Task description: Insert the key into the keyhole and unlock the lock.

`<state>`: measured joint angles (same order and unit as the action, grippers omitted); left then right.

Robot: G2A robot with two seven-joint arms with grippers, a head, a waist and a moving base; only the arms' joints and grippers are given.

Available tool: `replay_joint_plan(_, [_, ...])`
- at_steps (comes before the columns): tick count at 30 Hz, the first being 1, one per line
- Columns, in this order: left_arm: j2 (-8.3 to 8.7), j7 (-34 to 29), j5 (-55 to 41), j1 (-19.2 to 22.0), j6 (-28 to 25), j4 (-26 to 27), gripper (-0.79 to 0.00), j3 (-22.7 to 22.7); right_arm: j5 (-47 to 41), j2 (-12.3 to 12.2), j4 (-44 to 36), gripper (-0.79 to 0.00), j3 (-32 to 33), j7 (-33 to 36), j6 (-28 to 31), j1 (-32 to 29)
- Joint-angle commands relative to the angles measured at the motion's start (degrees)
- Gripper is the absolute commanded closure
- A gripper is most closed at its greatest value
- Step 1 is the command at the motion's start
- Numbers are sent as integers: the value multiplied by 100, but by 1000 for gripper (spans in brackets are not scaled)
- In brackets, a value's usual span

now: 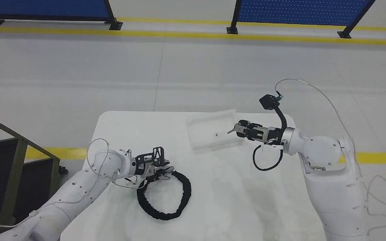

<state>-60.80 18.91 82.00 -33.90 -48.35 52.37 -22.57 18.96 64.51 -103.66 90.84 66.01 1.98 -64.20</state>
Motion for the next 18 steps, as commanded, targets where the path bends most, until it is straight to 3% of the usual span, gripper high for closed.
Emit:
replay_joint_plan(1, [-36, 22, 40, 5, 0, -66, -360, -1, 0, 0, 0, 0, 0, 0, 0, 0])
replay_joint_plan(3, [-74, 31, 48, 5, -8, -149, -299, -10, 0, 0, 0, 0, 0, 0, 0, 0])
replay_joint_plan(7, [-142, 68, 89, 16, -46, -230, 0, -25, 0, 0, 0, 0, 0, 0, 0, 0])
replay_joint_plan(13, [-193, 181, 235, 38, -76, -165, 0, -78, 0, 0, 0, 0, 0, 0, 0, 0])
replay_joint_plan(18, [-141, 445, 333, 12, -100, -15, 0, -220, 0, 0, 0, 0, 0, 0, 0, 0])
